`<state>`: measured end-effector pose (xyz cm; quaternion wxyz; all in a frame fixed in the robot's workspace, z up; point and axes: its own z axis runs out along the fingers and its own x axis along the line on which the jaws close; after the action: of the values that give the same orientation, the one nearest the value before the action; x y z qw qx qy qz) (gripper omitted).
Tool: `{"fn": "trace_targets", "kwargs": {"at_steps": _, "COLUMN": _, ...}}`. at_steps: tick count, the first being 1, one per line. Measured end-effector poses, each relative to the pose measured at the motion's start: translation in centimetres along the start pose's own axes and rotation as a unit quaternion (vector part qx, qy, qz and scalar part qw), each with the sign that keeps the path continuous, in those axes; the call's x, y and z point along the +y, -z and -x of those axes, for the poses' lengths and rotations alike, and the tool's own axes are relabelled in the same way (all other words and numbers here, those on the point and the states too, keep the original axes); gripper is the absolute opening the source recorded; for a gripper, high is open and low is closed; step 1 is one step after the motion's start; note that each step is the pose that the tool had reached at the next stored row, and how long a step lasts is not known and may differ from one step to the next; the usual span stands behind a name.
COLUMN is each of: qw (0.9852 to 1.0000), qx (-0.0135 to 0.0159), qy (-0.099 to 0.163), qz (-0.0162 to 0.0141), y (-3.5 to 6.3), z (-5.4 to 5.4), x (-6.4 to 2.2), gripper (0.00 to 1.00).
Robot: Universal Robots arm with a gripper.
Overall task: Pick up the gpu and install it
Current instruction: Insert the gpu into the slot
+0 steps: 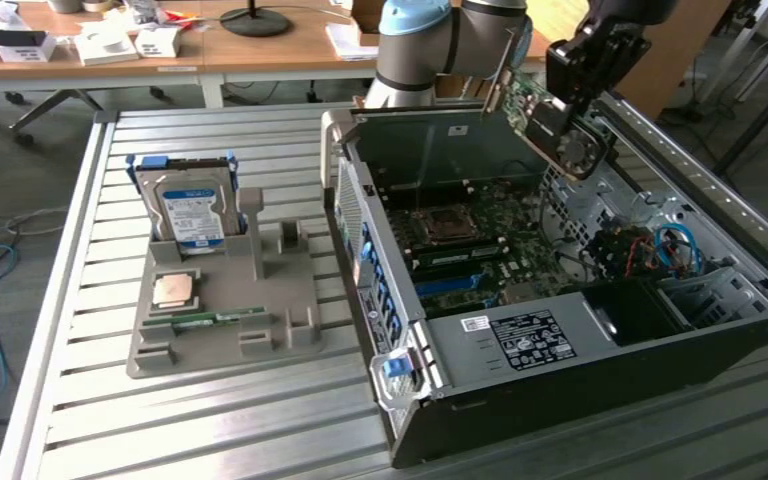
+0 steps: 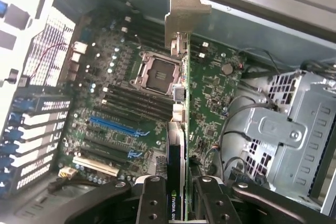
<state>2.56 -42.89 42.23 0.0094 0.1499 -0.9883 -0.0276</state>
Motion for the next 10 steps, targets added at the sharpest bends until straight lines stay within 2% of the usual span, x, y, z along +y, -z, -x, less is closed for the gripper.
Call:
{"fn": "trace_targets", "kwargs": {"at_steps": 5, "qw": 0.9994, "qx": 0.0020, "qy": 0.035, "qz": -0.0003, "y": 0.00, "z": 0.00, "x": 0.00, "gripper": 0.26}}
{"fn": "trace_targets", "kwargs": {"at_steps": 10, "qw": 0.9973, "qx": 0.0042, "qy": 0.074, "qz": -0.0008, "y": -0.01, "z": 0.00, "x": 0.00, "gripper": 0.26}}
